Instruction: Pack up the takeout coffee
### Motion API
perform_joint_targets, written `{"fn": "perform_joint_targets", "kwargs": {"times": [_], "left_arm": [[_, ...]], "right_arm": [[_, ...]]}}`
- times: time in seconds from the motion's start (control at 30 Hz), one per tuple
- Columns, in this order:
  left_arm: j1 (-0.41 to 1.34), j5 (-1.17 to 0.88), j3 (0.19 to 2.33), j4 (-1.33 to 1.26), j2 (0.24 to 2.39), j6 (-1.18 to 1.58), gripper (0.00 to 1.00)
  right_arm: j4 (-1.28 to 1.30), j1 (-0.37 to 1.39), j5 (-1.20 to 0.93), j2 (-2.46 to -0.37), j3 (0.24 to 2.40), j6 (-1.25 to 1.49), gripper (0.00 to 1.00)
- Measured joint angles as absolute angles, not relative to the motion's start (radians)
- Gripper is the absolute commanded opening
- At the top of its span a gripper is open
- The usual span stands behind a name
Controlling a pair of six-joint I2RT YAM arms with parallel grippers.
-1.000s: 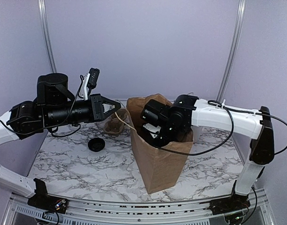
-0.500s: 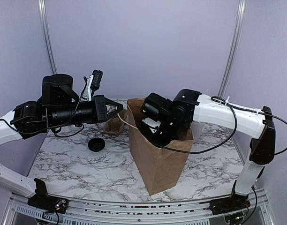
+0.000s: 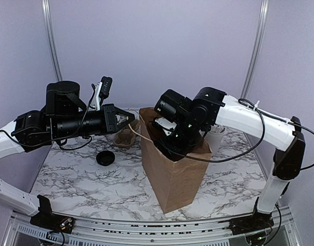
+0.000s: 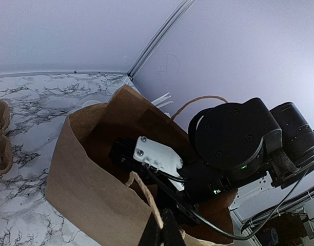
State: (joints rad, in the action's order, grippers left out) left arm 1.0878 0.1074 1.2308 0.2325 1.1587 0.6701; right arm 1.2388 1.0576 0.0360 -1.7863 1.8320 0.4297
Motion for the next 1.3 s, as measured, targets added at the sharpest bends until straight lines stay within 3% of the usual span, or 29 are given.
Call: {"fn": "perform_joint_targets", "kwargs": {"times": [0.4,0.7,0.93,1.3], "left_arm": [[1.088,0.118,1.230,0.233,1.159,0.671,0.03],[1.088,0.132,1.231,0.233,1.159,0.670,0.13],[1.088,0.127,1.253,0.230,1.181,0.662,0.26],[1.088,0.121,1.275,0.226,1.181,0.633,0.56]], "right_arm": [[1.288,1.063,0.068,-1.789,1.970,0.432,0.92],[1.288,1.063,0.101,-1.790,2.072,0.425,0.92],[1.245,1.063,0.123,-1.792,2.135,0.406,0.92],[1.067,1.050,0.141,-1.789,2.203,0.335,0.92]]}}
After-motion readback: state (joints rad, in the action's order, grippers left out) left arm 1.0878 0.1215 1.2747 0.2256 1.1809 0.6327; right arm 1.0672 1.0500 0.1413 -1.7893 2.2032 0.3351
